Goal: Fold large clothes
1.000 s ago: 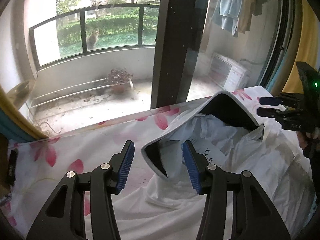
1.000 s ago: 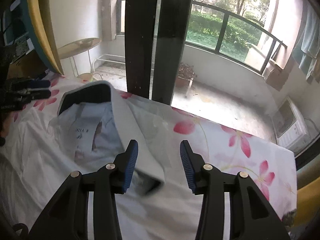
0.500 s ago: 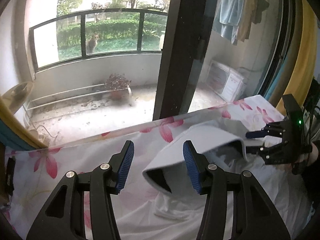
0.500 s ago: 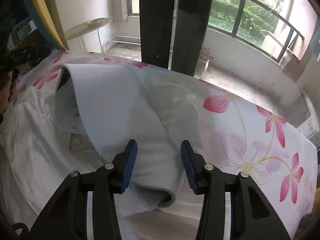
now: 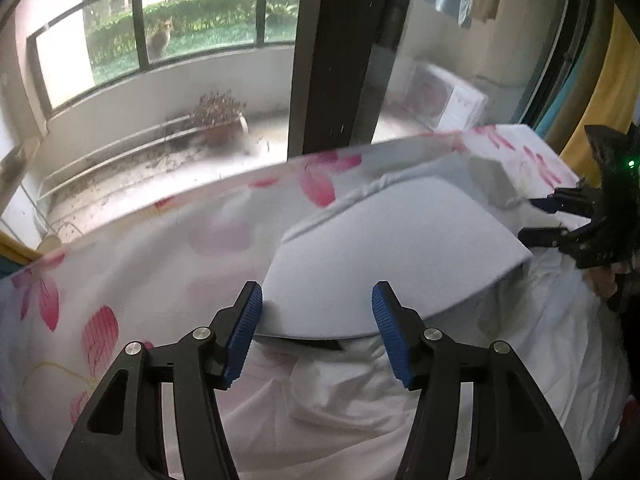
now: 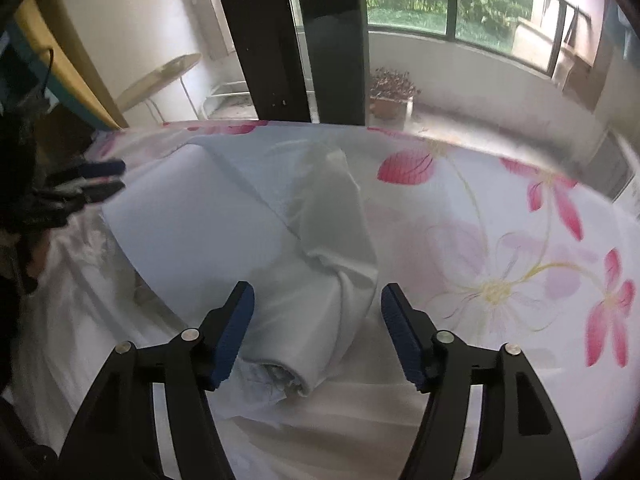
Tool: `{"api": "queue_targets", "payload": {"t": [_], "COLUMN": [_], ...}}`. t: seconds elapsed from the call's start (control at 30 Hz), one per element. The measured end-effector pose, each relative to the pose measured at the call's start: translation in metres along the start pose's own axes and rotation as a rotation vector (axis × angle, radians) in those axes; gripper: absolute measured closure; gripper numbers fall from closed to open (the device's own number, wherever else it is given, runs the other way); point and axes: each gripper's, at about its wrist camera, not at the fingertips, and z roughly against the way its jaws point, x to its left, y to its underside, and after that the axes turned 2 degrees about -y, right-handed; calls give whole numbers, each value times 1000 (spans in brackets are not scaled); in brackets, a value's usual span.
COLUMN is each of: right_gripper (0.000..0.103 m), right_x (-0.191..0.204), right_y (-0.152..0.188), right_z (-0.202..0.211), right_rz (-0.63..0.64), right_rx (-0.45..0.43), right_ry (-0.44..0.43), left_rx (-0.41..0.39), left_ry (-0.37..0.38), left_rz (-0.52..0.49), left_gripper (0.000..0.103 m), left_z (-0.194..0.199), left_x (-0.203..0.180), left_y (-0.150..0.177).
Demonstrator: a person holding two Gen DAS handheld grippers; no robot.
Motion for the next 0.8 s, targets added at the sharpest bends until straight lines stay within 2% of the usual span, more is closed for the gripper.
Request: {"api": "queue_targets", "payload": {"t": [0.03,0.13,0.2,0.3,0.4,0.43,0.47,0.5,0.53,0.63,0.73,0.8], "right_gripper": [45,68,78,85,90,90,90,91,91,91,91,90], "right_x": [2,11,19,29,41,46,49,53,56,63,70,72], "right_y": [1,2,3,3,2,2,1,1,0,-1,2,4], "right_z": [-1,-2,-3,-2,3,6,9,12,15,24,30,30], "right_rz": [4,24,53,105,183,219,246,276,307,360,407,422], "right_rx": [-6,-9,-9,-33,-75,-93,-109,-130,-154,-204,-245,-239], "right_ry": [-11,-50,-69,-45,52,99,134,174,210,281,320,320], "left_rx": [5,35,39,50,55,53,46,24,5,-72,-136,-152], "left_ry": [-6,13,15,19,14,20,26,24,12,-18,-60,-60], "left_rz": [-2,9,-9,-29,-44,-52,-62,-69,-75,-74,-93,-110], "left_gripper": [35,32,31,31,32,41,44,57,77,89,92,92], "left_z": [-2,-5,-5,-4,-4,-3,-1,3,7,22,35,39], "left_x": [1,5,4,-1,-6,-8,-10,-11,-13,-16,-22,-26], "left_y": [2,8,10,12,12,13,14,15,15,12,10,11]}}
